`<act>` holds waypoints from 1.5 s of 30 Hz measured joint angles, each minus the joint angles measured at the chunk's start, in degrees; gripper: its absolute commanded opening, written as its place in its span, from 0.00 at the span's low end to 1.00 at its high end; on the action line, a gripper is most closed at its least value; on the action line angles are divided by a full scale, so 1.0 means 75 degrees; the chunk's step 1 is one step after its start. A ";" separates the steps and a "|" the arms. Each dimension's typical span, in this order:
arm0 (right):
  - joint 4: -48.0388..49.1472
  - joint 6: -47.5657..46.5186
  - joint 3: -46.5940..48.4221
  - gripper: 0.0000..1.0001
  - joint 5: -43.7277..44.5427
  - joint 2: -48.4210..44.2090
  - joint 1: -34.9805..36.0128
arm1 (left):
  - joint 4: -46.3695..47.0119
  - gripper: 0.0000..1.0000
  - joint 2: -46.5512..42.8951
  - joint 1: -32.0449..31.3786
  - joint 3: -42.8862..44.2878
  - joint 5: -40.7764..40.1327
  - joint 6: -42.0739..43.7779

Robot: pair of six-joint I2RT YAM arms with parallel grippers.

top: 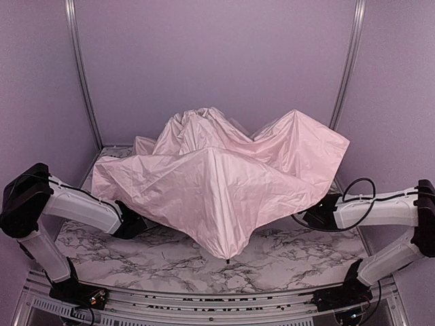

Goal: Put away the umbrella

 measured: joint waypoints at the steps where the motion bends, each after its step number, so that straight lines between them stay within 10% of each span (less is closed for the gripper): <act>1: -0.0128 -0.0154 -0.0038 0.29 -0.0047 -0.0204 -0.0047 | -0.0047 0.00 0.0038 -0.0017 0.0000 0.0035 -0.0006; 16: -0.0498 -0.0589 0.0111 0.65 -0.1122 -0.0160 -0.0070 | 0.0125 0.00 0.1250 -0.0434 0.0734 0.0087 -0.1236; 28: -0.2122 -0.1037 0.1195 0.54 -0.1676 0.0294 -0.0070 | -0.0195 0.00 0.1023 -0.0391 0.0752 0.0606 -0.0729; 45: -0.2366 -0.0711 0.1247 0.05 -0.1836 0.0309 -0.0070 | -0.0833 0.10 0.0927 -0.0373 0.0784 0.0641 0.0210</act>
